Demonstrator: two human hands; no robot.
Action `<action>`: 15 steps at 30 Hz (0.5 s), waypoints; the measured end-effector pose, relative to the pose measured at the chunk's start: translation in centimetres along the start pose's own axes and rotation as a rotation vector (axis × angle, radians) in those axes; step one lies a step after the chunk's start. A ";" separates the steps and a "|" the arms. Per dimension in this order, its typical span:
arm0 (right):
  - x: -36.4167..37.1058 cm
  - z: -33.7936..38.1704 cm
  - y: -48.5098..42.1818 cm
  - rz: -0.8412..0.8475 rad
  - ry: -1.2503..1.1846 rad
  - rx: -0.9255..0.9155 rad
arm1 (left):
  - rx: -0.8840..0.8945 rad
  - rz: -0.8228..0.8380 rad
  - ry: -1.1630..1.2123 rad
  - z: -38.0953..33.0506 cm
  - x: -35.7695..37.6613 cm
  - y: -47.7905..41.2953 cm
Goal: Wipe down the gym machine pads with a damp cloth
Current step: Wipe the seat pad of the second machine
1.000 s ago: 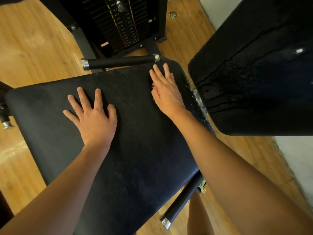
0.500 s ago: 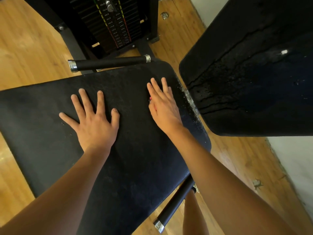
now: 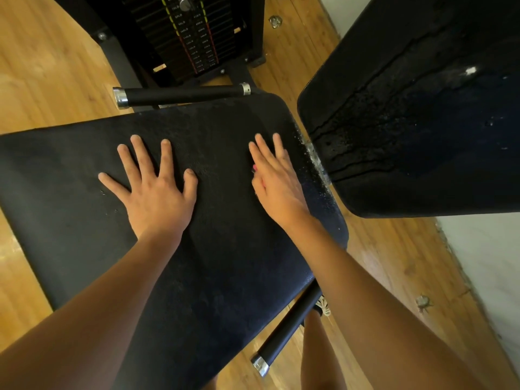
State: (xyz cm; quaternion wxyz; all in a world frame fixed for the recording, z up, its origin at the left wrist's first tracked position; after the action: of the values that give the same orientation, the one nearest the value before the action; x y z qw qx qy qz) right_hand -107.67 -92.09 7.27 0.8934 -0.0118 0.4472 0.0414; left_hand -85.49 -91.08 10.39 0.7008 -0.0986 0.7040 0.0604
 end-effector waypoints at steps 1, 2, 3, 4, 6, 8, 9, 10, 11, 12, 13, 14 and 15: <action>-0.3 -0.2 1.5 -0.002 0.004 0.003 | 0.002 -0.001 0.000 0.0 0.0 0.0; -0.5 -0.5 3.1 -0.002 0.015 0.003 | 0.003 -0.001 -0.002 0.1 0.0 0.0; -0.7 -0.7 4.5 -0.001 0.027 -0.002 | 0.004 -0.002 -0.005 0.1 0.0 0.0; -0.8 -0.9 5.7 0.000 0.035 -0.006 | 0.005 -0.006 -0.010 0.2 0.1 0.0; -0.8 -1.3 6.9 0.005 0.041 -0.004 | 0.007 -0.012 -0.011 0.1 0.1 0.0; -0.6 -1.2 6.4 -0.007 0.049 0.016 | 0.010 -0.020 -0.014 0.1 0.2 -0.1; -0.4 -1.0 5.6 -0.018 0.052 0.026 | 0.010 -0.024 -0.015 0.2 0.2 -0.1; -0.2 -0.8 4.6 -0.030 0.052 0.033 | 0.011 -0.025 -0.011 0.3 0.3 -0.1; -0.1 -0.5 3.4 -0.040 0.048 0.036 | 0.011 -0.028 -0.003 0.3 0.3 -0.1; 0.1 -0.3 1.9 -0.046 0.041 0.035 | 0.011 -0.033 0.003 0.3 0.3 -0.1; 0.3 -0.2 0.4 -0.048 0.035 0.034 | 0.009 -0.038 0.005 0.4 0.2 -0.1; 0.5 -0.1 -1.1 -0.047 0.031 0.033 | 0.008 -0.041 0.006 0.4 0.2 -0.1; 0.7 0.0 -2.2 -0.042 0.032 0.034 | 0.009 -0.039 0.008 0.3 0.2 -0.2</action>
State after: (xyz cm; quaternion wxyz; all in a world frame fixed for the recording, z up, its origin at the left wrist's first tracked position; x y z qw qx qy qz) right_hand -107.09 -94.21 6.71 0.8869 -0.0069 0.4616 0.0148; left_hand -85.16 -91.18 10.17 0.6995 -0.1096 0.7049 0.0431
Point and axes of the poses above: each hand's wrist, its own y-axis away from the middle knuckle, its own x-axis out of the palm, z = x × y, the point moved 8 cm from there along -y, towards the middle knuckle, and after that the axes turned 12 degrees about -z, right-handed, at the moved point
